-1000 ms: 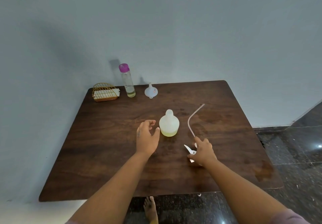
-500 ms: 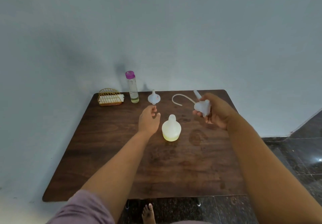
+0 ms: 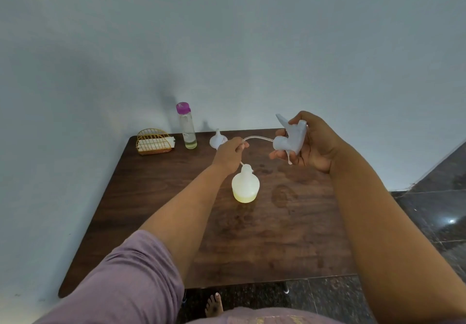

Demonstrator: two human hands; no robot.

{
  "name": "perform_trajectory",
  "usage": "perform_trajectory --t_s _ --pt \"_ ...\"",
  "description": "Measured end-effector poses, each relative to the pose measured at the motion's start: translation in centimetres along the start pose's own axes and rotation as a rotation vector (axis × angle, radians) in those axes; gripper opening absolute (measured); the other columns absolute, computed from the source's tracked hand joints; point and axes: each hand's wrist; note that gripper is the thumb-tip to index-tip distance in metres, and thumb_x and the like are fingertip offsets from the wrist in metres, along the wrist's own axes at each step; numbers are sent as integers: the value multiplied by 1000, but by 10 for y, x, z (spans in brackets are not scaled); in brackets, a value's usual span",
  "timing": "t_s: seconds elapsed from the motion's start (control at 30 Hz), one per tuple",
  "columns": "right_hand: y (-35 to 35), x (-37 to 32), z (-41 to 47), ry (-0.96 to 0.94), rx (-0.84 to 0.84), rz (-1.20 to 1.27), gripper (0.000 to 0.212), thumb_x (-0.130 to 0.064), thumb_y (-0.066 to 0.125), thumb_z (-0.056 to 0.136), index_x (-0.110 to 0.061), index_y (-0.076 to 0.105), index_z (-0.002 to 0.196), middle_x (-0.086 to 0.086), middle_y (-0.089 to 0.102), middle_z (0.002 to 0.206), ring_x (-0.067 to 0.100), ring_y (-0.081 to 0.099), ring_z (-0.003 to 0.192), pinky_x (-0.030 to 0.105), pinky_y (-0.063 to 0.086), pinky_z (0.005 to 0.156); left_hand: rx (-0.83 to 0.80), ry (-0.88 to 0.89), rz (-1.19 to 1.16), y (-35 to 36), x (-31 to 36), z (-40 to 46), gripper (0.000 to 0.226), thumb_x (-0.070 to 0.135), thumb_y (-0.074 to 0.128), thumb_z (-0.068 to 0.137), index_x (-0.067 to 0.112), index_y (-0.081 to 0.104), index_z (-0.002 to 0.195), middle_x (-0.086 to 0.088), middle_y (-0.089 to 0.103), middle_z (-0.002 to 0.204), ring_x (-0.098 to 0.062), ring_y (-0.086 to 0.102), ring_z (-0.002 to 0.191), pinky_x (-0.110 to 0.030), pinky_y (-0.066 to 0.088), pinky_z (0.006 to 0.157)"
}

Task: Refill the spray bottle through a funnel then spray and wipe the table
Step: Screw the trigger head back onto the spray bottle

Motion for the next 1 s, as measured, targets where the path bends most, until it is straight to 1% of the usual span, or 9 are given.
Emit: perform_trajectory --t_s 0.1,0.27,0.4,0.6,0.7,0.77,0.87,0.93,1.0 --pt "-3 0 0 12 -9 29 31 -33 41 90 -9 56 102 18 60 103 35 62 87 23 51 47 17 21 -93 2 -3 7 25 7 40 101 7 64 102 -2 65 101 -24 64 106 -39 49 100" --pt "-11 2 0 13 -2 27 32 -30 44 85 -7 58 103 27 58 115 40 63 91 22 49 46 15 67 -16 3 -5 14 25 9 40 102 8 65 109 -8 68 104 -23 66 97 -43 52 96" --pt "-14 5 3 23 -17 32 34 -31 46 82 -8 57 105 32 56 121 36 65 81 23 49 48 4 147 110 0 -8 14 26 5 40 101 6 64 112 -6 68 109 -19 64 95 -39 53 94" --pt "-9 8 3 25 3 11 35 -31 45 86 -6 55 110 26 58 115 41 60 95 21 49 46 -33 165 167 0 -18 10 27 1 40 100 2 63 112 -6 64 105 -14 58 91 -21 47 86" --pt "-5 9 4 3 56 -2 37 -35 49 89 -5 58 108 23 60 115 39 67 80 22 49 45 -67 119 151 4 -21 9 28 3 41 100 5 63 118 -2 61 98 -13 55 89 -20 42 82" --pt "-3 10 6 -25 86 13 55 -53 55 87 -5 58 113 21 61 116 37 69 71 24 50 45 -68 74 129 7 -21 9 30 5 41 101 7 60 124 0 59 99 -13 55 91 -21 43 81" --pt "0 11 10 -85 66 -28 85 -73 57 67 -10 54 123 14 61 116 31 71 76 27 54 53 -56 13 90 13 -22 10 31 6 41 101 8 59 127 -1 61 104 -12 56 94 -17 42 75" --pt "1 12 11 -162 47 -160 80 -67 64 64 -11 57 121 12 62 117 22 70 80 24 54 58 -48 -13 58 17 -23 10 30 5 42 101 6 61 123 -2 64 113 -13 58 101 -15 43 77" --pt "1 15 15 -254 87 -361 63 -53 75 68 -13 61 114 8 64 111 14 66 79 21 52 62 -59 -30 24 22 -29 11 27 6 45 99 6 64 119 -2 65 123 -14 61 108 -14 44 80"
Point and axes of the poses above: each hand's wrist, its own z-axis towards the middle knuckle, its own y-axis out of the palm, x = y × z
